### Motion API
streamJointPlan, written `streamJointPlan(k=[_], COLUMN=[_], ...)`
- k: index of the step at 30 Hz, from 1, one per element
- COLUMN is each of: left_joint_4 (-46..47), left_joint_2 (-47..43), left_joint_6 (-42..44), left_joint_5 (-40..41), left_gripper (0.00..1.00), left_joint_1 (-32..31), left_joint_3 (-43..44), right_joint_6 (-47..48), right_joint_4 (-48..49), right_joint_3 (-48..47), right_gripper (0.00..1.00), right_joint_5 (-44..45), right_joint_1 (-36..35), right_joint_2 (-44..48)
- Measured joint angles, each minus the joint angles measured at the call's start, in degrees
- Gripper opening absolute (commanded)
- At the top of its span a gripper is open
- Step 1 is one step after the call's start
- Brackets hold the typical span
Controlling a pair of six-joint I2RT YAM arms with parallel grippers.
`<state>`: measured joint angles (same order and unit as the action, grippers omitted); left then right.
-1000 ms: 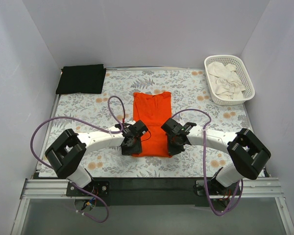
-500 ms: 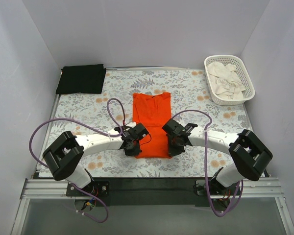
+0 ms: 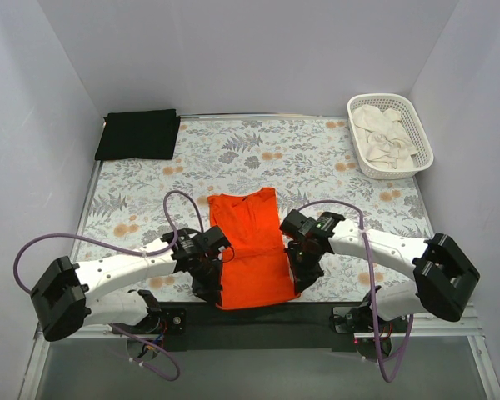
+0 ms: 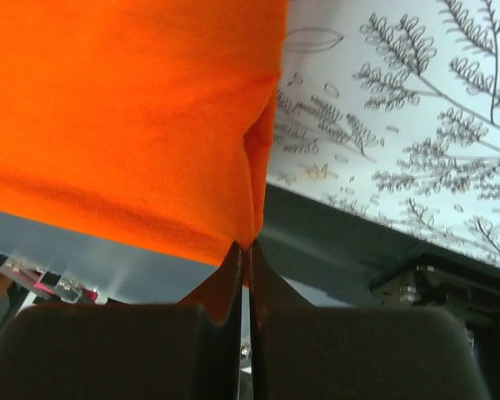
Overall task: Fold and stack the t-shirts
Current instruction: Fold the tshirt
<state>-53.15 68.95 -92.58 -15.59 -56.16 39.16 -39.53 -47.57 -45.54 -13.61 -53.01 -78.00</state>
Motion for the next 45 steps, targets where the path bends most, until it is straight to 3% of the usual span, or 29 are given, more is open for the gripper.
streamJointPlan(k=[4, 8, 13, 20, 30, 45], left_joint_4=[-4.07, -6.67, -6.16, -1.68, 7.06, 21.29], left_joint_2=[-1.36, 0.74, 2.25, 5.33, 5.99, 14.23], left_joint_6=[0.31, 1.84, 4.02, 7.21, 9.11, 8.74], left_joint_5=[0.74, 5.2, 12.52, 18.51, 22.05, 25.57], left_gripper=[0.0, 0.0, 0.0, 0.0, 0.0, 0.0], left_joint_1=[0.81, 6.71, 16.2, 19.96, 23.85, 28.2], left_joint_3=[4.7, 12.2, 18.53, 24.24, 23.87, 16.87], right_joint_6=[1.75, 5.35, 9.97, 15.87, 20.72, 25.75], right_joint_4=[-6.43, -11.78, -14.12, -15.76, -12.94, 2.45], right_joint_3=[-7.32, -22.05, -37.81, -51.8, -54.58, -50.95], right_gripper=[0.01, 0.01, 0.01, 0.01, 0.01, 0.01], right_joint_5=[1.01, 5.99, 11.58, 16.87, 20.17, 21.18], right_joint_1=[0.39, 3.3, 7.72, 10.29, 12.44, 14.67], right_joint_2=[-0.9, -5.38, -11.54, -19.5, -23.02, -30.93])
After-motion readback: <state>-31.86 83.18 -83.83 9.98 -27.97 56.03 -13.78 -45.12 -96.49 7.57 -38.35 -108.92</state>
